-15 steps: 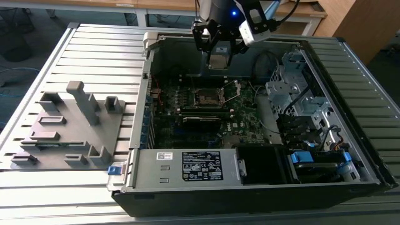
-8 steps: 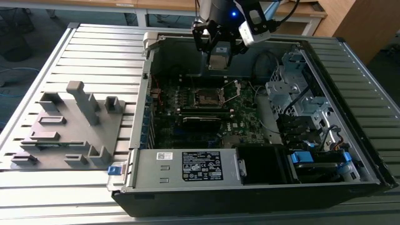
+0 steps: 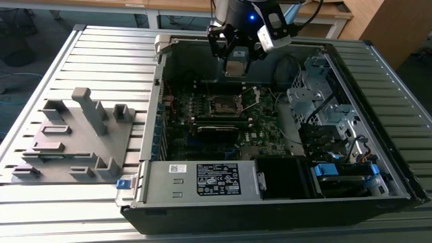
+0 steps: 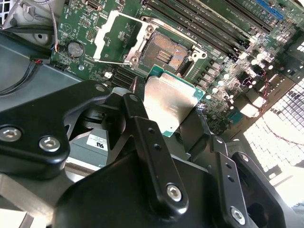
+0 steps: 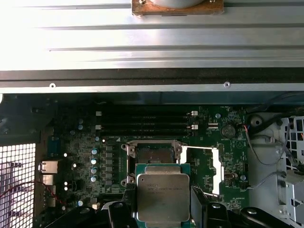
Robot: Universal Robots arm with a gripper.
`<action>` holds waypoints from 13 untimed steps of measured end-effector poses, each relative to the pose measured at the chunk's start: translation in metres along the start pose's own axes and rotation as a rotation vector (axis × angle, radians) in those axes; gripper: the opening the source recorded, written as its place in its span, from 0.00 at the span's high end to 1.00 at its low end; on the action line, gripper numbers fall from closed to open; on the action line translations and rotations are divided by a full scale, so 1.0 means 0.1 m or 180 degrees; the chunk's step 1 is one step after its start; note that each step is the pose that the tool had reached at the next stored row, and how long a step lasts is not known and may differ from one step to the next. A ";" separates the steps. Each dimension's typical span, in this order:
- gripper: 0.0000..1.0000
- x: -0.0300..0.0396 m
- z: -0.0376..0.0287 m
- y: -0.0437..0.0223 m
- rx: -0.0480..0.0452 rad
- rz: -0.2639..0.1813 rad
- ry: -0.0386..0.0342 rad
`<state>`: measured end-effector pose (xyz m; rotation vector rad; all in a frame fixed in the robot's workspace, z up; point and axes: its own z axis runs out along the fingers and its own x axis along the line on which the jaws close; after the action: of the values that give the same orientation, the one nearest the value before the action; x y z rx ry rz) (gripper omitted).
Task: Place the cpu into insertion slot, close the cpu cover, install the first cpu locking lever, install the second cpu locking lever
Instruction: 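Place the cpu into insertion slot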
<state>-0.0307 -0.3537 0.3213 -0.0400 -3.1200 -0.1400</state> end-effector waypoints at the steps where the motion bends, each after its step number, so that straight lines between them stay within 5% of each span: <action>1: 0.46 0.000 0.000 0.000 0.0000 0.0000 0.0000; 13: 0.46 -0.001 0.048 -0.004 0.0000 0.0000 0.0000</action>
<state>-0.0307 -0.3537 0.3164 -0.0400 -3.1200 -0.1401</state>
